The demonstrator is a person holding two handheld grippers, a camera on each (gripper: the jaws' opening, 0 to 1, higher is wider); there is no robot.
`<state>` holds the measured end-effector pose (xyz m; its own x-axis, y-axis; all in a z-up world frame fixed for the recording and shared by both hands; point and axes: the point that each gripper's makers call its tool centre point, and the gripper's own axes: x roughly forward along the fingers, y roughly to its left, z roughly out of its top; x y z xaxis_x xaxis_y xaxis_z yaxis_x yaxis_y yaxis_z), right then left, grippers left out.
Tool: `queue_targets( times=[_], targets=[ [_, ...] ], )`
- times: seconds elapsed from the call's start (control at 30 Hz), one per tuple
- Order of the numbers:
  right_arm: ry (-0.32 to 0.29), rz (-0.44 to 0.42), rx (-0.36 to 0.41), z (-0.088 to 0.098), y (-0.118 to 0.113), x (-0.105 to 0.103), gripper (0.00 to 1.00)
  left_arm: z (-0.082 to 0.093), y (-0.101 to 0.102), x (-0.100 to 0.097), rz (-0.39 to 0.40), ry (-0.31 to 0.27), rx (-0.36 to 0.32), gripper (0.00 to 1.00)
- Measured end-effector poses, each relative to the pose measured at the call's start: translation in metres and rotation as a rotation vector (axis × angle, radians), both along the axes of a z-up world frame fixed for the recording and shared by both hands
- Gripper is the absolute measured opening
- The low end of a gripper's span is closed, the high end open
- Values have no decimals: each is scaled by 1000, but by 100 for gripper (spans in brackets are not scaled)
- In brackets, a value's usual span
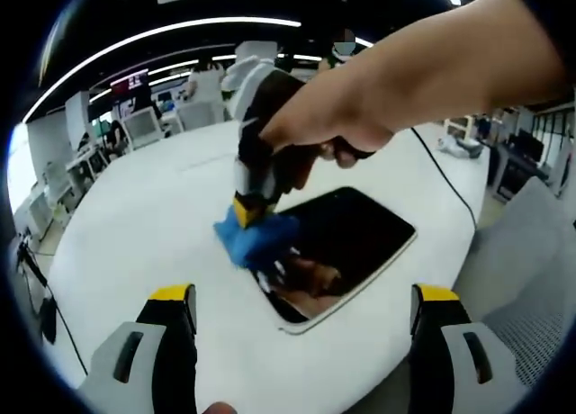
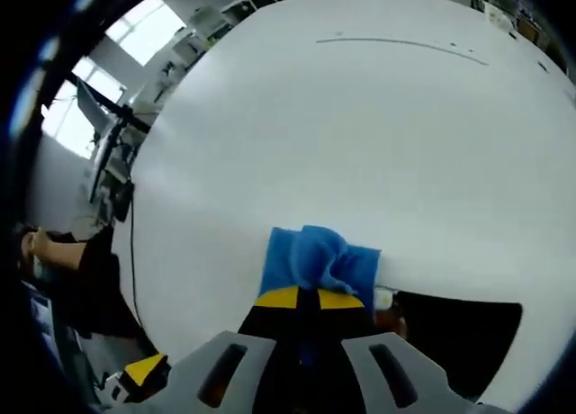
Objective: Wipe the mirror surface with the cleaning cloth until all visible marks leave the cleaned area.
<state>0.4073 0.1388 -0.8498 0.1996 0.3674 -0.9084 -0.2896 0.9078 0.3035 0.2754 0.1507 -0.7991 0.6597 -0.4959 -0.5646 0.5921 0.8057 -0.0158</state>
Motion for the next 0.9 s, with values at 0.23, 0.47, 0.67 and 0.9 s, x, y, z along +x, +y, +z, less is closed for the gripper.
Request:
queue_targets(
  times=[0.23, 0.47, 0.67, 0.9],
  targets=[
    [4, -4, 18, 0, -2, 0, 0, 0, 1, 1, 10, 2, -14, 99],
    [12, -65, 78, -1, -3, 1, 0, 2, 1, 1, 13, -4, -12, 99],
    [-11, -51, 63, 2, -3, -6, 0, 2, 1, 1, 11, -4, -6, 99],
    [-23, -64, 67, -1, -4, -12, 0, 3, 3, 2, 21, -11, -8, 99]
  ],
)
